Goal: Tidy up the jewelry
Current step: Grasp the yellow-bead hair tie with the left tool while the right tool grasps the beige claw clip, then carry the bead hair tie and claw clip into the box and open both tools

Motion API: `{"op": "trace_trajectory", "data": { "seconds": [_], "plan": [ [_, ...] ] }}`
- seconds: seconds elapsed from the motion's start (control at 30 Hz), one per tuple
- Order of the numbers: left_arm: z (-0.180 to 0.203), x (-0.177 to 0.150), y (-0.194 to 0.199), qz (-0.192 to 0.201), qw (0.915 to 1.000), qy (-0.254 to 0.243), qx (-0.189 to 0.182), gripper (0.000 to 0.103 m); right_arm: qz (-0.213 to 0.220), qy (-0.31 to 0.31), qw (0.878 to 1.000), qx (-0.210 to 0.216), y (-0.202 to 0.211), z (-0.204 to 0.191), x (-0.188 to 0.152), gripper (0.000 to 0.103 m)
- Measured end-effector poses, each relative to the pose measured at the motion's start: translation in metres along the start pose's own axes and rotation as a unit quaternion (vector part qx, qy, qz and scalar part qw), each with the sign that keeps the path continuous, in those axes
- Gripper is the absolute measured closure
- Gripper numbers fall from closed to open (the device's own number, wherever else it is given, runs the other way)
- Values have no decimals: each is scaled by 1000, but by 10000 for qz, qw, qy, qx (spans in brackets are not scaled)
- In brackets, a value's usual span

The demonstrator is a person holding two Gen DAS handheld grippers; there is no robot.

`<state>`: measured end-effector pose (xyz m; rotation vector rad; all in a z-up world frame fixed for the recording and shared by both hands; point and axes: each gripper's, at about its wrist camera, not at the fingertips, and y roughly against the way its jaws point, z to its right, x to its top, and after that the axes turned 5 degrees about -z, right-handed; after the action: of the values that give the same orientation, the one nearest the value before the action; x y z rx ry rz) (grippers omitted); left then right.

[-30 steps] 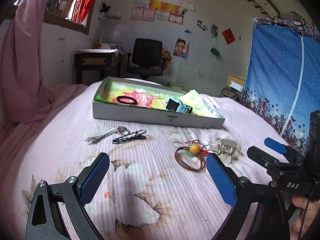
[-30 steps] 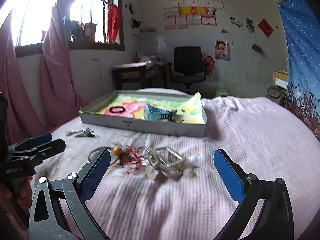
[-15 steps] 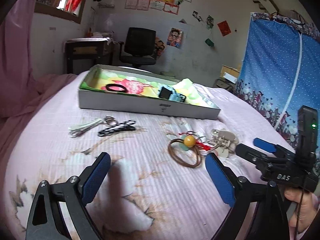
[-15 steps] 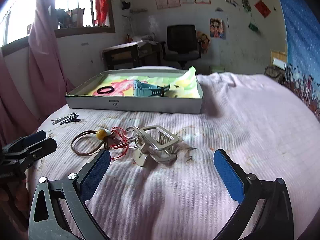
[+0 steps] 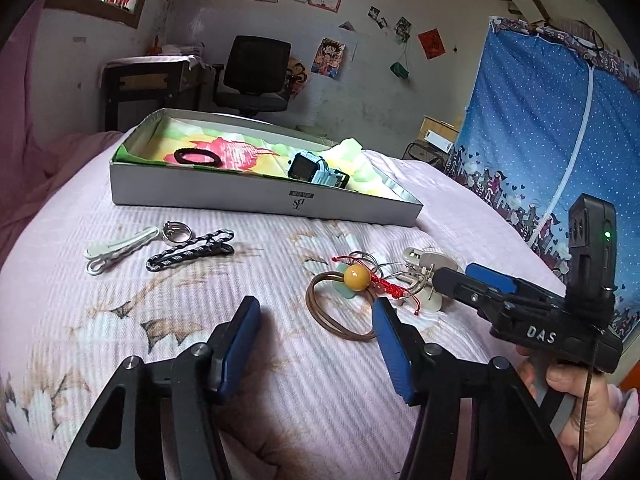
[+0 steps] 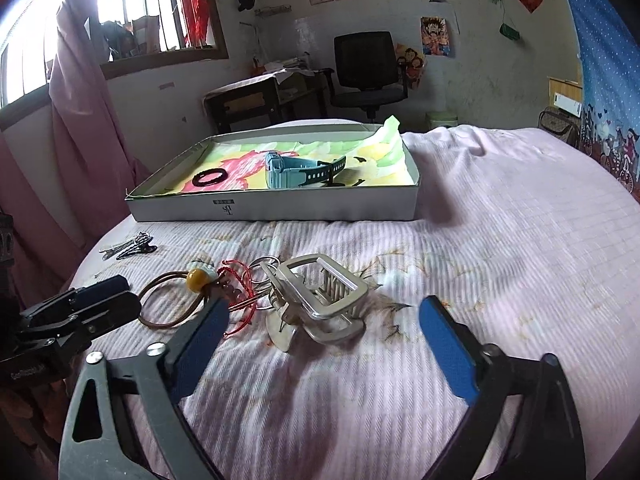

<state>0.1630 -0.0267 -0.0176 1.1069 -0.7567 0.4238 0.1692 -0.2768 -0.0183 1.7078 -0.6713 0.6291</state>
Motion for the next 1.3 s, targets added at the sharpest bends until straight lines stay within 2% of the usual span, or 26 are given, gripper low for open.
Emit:
{"op": "trace_trajectory", "data": {
  "seconds": [0.33,0.43,0.57,0.67,0.83,1.07,1.3],
  "plan": [
    [-4,2,-12,-197,9998,58,-58,71,-78,-415,9989,212,-15,11,4,35],
    [-5,1,-13,-234,9996,92,-100,79,-87,-409,9988,246,-18,11,4,41],
    [-4,0,-15,-285,9995,73,-78,94,-100,-268,9993,259,-21,4,5,50],
    [-2,0,-15,-261,9996,39,-47,99,-83,-222,9994,262,-20,1,5,55],
    [0,-3,-10,-86,9999,-40,32,100,-33,-270,9992,306,-18,2,5,55],
    [2,-3,8,320,9994,-95,-128,100,364,-443,9980,271,3,13,3,55],
    [11,-3,23,602,9978,-207,-176,100,489,-447,9976,215,12,18,4,55]
  ]
}}
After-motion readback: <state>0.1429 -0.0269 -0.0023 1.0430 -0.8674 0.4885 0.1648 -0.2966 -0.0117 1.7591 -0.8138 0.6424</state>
